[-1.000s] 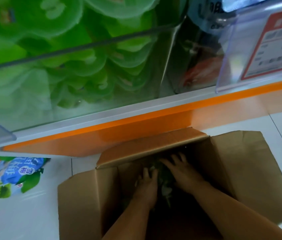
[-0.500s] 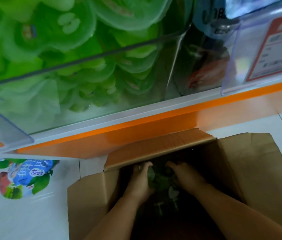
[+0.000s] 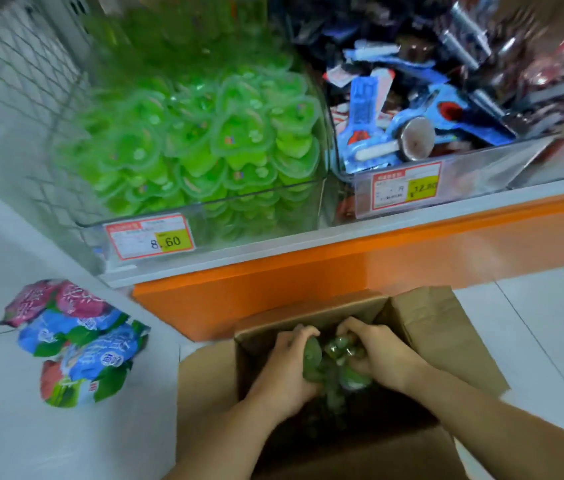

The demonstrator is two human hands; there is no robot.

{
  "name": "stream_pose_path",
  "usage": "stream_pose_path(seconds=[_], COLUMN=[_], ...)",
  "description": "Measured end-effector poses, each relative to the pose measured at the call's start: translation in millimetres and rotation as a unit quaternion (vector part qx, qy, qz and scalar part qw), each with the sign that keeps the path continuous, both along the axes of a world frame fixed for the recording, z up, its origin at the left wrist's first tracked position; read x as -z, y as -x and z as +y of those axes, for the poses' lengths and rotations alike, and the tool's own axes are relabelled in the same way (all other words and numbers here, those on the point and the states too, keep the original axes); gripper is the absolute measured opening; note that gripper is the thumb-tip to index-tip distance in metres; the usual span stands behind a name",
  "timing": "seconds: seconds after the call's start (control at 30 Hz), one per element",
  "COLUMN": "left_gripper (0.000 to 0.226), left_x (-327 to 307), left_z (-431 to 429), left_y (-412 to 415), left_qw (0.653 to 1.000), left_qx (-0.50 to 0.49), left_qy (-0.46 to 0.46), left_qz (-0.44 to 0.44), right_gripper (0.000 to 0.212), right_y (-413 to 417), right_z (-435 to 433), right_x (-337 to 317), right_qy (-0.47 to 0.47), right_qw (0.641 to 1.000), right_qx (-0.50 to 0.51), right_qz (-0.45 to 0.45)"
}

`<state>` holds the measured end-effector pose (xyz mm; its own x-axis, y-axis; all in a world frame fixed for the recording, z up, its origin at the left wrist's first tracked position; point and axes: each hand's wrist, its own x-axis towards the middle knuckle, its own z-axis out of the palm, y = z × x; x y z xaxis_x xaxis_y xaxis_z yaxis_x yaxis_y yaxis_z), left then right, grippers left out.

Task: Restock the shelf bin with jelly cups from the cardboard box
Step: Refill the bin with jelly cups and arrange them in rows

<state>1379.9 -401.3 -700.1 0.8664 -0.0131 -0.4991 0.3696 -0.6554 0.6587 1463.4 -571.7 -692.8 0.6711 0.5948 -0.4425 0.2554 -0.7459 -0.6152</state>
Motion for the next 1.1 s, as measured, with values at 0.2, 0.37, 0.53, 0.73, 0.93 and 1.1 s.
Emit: stream_pose_path(seconds=[0.2,0.37,0.53,0.73,0.93,1.1], left_gripper=[0.07,0.072,0.075,0.076,0.074,0.076], left_x=[-96,-189,-265,-307,-325,-324], left_z=[10,26,55,96,110,121], left_y=[24,39,47,5,-40,-64], left_qw=[0.985,0.957,0.909,0.887,0.895,0.912], left_qx=[-0.009,0.006,-0.01,-0.056,-0.016,-0.021], left_qy=[-0.031,-0.046,-0.089,-0.201,-0.293,-0.306], left_qz=[-0.167,-0.288,-0.406,-0.412,-0.336,-0.273], right_gripper=[0.036,0.039,0.035,0.045,0.045,0.046], right_y=[17,35,33,-19,-58,-76], right_z=[1,7,28,76,118,135], right_x=[-104,-203,-284,-316,-316,-312], right_qy=[-0.057,-0.149,-0.209,-0.115,-0.016,0.015], right_qw=[0.991,0.968,0.938,0.912,0.901,0.895], right_qx=[-0.018,-0.025,-0.022,-0.039,-0.072,-0.075], right_qz=[-0.12,-0.198,-0.275,-0.391,-0.428,-0.439])
